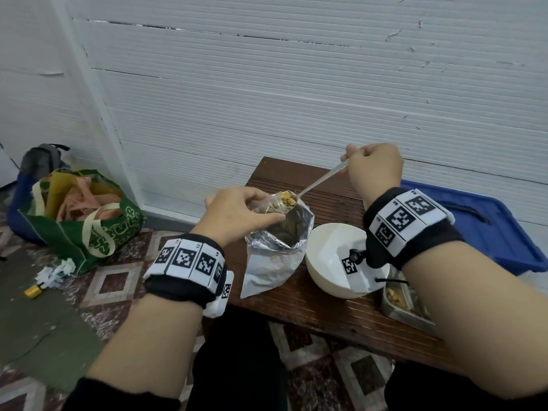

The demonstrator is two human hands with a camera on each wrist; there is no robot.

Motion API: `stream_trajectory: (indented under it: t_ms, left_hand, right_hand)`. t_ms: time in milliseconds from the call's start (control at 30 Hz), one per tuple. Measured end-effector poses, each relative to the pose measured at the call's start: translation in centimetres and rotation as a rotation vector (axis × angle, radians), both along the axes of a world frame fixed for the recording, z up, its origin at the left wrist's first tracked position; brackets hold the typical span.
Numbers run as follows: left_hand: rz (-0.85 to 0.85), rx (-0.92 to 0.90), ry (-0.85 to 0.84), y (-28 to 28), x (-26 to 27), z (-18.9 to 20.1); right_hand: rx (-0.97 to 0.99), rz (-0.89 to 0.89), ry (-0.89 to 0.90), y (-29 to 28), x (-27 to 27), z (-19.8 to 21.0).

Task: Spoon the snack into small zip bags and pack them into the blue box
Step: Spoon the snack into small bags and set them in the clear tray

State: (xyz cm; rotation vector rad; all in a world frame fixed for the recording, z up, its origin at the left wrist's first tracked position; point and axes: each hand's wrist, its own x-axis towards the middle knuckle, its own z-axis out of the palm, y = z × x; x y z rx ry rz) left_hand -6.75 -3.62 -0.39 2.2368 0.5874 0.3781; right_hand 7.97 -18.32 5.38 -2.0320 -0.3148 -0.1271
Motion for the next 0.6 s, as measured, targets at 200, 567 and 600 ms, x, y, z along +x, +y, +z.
stream_trajectory:
  t_ms: [200, 567, 600]
  left_hand:
    - [0.027, 0.008, -0.034, 0.0, 0.6, -0.3]
    - [0.042, 0.108, -0.005, -1.0, 1.0, -0.2]
    - [0.039, 0.120, 0.009, -1.0, 1.1, -0.2]
  right_hand:
    - [0.012, 0.008, 0.025, 0.4, 0.2, -0.1]
    - [-0.018, 0.025, 0.041, 0.4, 0.2, -0.8]
    - [-0.025, 0.025, 0.045, 0.4, 0.2, -1.0]
